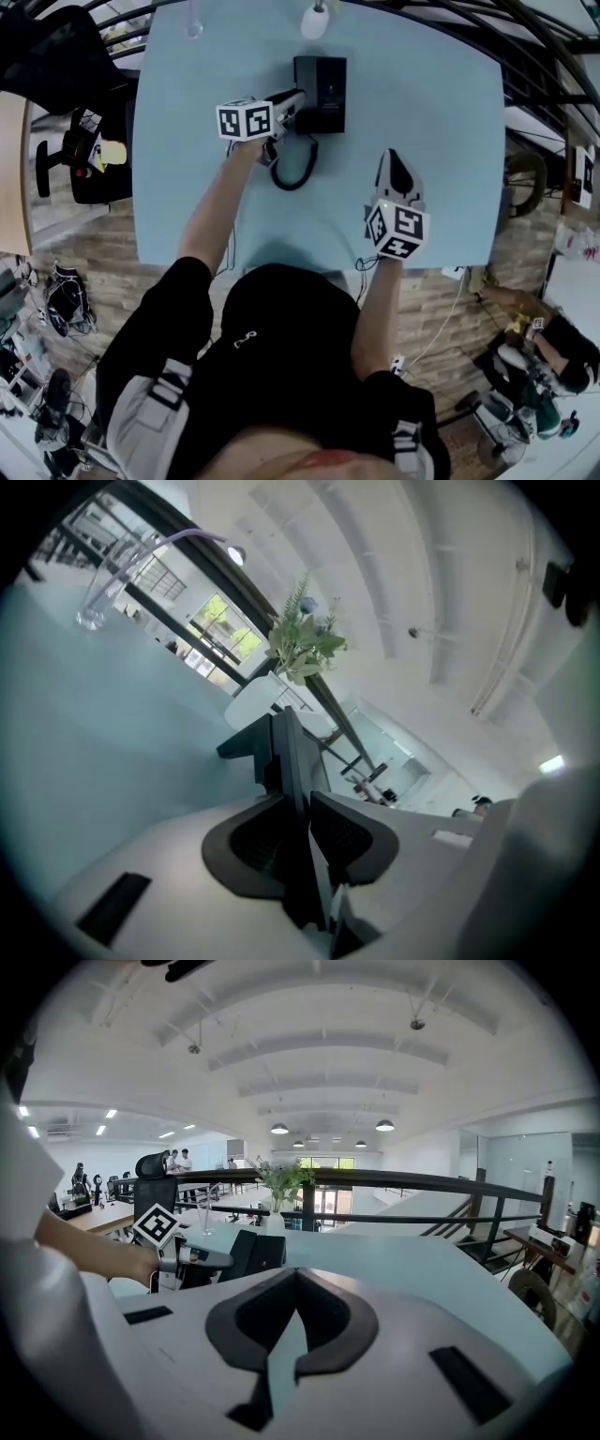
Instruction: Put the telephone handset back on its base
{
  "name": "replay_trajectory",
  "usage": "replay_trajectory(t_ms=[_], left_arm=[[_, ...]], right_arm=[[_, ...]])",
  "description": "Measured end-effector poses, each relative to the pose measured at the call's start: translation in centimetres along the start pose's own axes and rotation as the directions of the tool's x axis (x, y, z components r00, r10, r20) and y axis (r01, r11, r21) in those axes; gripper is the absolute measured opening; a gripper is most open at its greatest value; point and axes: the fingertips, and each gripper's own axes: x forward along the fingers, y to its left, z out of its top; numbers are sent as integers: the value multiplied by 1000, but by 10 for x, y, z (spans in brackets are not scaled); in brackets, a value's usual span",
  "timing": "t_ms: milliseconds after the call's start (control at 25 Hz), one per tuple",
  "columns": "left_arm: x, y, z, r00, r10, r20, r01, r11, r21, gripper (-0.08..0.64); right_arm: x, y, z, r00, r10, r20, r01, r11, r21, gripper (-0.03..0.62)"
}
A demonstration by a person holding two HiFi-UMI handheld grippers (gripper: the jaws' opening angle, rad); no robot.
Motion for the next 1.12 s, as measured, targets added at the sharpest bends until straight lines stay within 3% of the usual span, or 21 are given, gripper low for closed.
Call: replay_trajectory(t_ms=[120, 400, 520, 720, 840, 920, 1080, 1120], left_arm=[[2, 8, -4, 992, 125, -35, -121, 988, 99, 91], [4, 6, -2, 963, 264, -59, -234, 922, 310, 103], [-1, 3, 2, 942, 331, -51, -294, 891, 346, 104], [-42, -42, 56, 954, 265, 139, -295, 910, 292, 98], [-82, -86, 99, 926, 232, 298, -322, 897, 304, 61], [-110, -118, 121, 900, 206, 385, -351, 866, 356, 12], [-154, -160, 133, 871, 203, 448, -437, 736, 517, 0], [-165, -168, 137, 859, 207, 468, -458, 718, 523, 0]], right_arm=[[-1, 2, 0, 1000, 0, 3, 0, 1000, 0, -11], [-6, 6, 11, 1000, 6, 29, -5, 1000, -15, -11], [-10, 11, 22, 999, 16, 51, -15, 999, -35, -11], [-17, 19, 49, 993, 30, 116, -26, 999, -34, -11], [-18, 31, 76, 981, 60, 183, -54, 998, -38, -11], [-18, 43, 98, 970, 84, 230, -76, 996, -42, -11], [-18, 67, 142, 942, 131, 310, -120, 991, -52, -11], [-20, 72, 153, 933, 145, 330, -135, 989, -53, -11]])
